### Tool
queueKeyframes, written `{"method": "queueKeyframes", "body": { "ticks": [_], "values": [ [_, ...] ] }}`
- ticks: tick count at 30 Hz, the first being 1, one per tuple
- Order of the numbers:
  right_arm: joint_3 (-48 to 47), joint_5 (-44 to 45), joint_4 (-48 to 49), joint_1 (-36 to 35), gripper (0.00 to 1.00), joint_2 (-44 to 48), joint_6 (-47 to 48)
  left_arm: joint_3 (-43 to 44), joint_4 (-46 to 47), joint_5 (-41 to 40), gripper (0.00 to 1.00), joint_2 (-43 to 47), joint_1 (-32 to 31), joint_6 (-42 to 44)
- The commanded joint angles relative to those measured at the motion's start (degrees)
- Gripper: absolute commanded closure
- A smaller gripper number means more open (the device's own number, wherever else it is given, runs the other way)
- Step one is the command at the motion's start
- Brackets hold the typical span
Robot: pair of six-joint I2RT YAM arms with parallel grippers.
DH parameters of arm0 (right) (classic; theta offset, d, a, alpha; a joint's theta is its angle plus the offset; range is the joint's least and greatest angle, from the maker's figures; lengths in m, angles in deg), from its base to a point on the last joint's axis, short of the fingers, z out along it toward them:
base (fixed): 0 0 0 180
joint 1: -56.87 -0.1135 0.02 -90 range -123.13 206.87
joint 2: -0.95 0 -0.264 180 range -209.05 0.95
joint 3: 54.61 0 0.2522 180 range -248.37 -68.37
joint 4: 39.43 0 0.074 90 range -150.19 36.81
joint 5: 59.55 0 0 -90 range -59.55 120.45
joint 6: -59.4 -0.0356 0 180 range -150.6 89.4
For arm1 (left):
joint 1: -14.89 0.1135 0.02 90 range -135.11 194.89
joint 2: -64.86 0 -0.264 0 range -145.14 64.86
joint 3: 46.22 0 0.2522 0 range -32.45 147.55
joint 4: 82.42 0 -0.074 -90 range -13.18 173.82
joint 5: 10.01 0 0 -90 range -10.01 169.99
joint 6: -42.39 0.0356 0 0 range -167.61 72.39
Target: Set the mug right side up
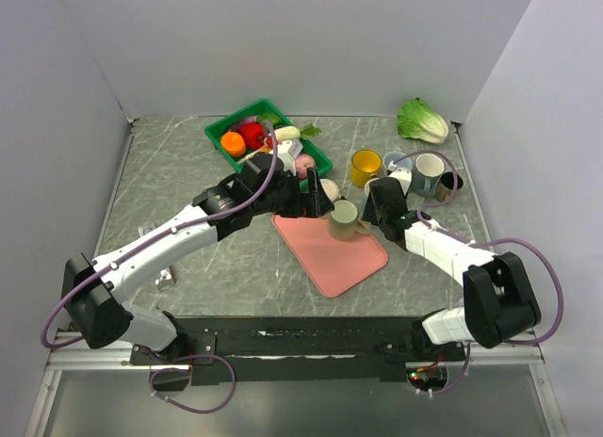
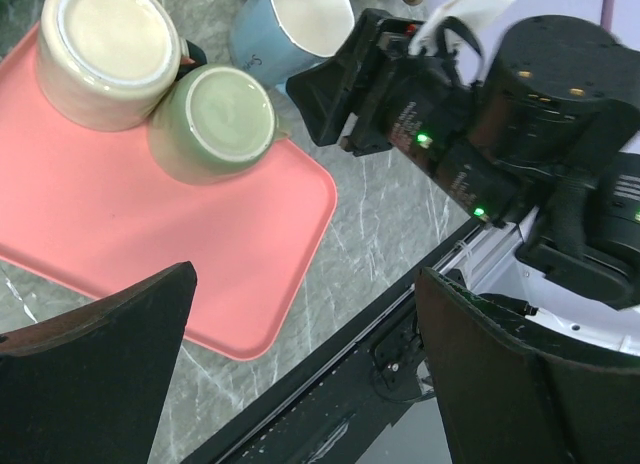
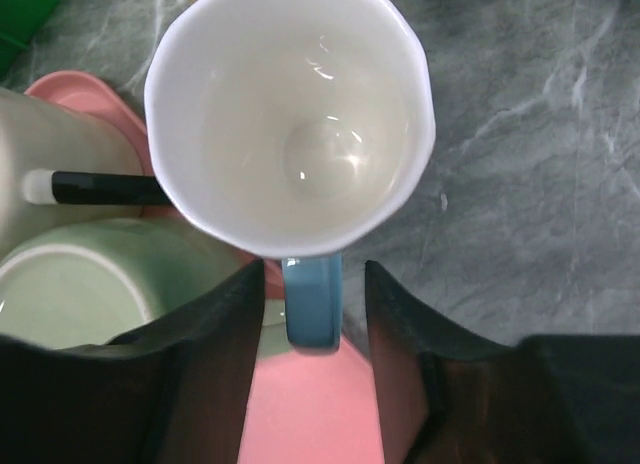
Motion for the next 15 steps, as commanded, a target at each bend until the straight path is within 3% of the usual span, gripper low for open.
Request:
{"method": "queueKeyframes", "body": {
  "ticks": [1, 5, 15],
  "values": [
    [-3.7, 0.2, -3.2, -0.2, 0.38, 4.7, -2.3, -0.9, 2.5, 0.9, 0.04, 2.1, 0.1, -2.2],
    [-6.5, 0.1, -10.0, -0.2, 0.26, 6.9, -4.7, -0.8, 2.7, 0.9, 0.04, 1.1, 0.0, -3.2],
    [-8.8, -7.4, -19.5, 2.0, 0.25, 12.2, -8.7, 2.2, -1.4, -2.9, 0.04, -7.2, -0.8, -13.3]
  ]
}}
